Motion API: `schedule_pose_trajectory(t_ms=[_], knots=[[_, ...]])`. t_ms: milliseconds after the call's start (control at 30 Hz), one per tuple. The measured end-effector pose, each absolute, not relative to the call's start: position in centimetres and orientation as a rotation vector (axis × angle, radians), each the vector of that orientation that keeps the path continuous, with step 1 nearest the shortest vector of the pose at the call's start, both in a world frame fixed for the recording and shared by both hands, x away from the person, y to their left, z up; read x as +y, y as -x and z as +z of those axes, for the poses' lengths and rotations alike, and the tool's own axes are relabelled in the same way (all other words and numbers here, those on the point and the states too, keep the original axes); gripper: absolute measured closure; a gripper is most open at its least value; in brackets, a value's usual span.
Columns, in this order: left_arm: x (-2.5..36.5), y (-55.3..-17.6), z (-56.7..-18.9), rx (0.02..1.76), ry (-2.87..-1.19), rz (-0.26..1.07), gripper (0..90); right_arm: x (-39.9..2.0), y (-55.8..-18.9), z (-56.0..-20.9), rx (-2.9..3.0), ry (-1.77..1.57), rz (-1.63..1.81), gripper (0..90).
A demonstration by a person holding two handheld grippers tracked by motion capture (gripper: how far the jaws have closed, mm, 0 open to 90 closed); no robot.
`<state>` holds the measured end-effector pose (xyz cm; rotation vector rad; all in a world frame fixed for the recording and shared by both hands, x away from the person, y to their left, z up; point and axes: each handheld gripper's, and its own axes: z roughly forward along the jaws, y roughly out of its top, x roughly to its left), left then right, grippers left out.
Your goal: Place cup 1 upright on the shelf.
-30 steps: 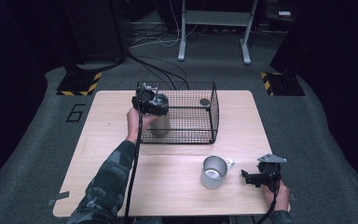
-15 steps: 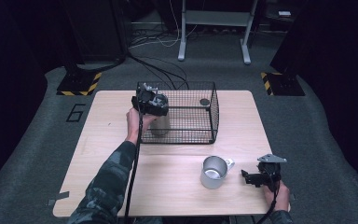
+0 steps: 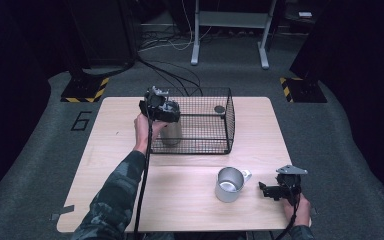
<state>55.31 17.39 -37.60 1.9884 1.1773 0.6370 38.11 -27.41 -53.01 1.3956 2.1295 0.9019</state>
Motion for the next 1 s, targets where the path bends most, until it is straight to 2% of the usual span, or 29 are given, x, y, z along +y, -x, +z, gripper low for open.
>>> schedule_pose_trajectory(t_ms=[200,467,1000], knots=[[17.6,-54.6,-36.7,1.156,-1.965,0.657,0.1,-27.4,-38.1,-53.0,2.131,-1.396,0.901,0.2],[18.3,-53.4,-35.2,1.116,-1.945,0.603,0.1,-27.4,-38.1,-53.0,2.131,-1.397,0.901,0.2],[18.6,-48.6,-34.6,1.008,-1.965,0.587,0.1,-27.4,-38.1,-53.0,2.128,-1.398,0.903,0.2]])
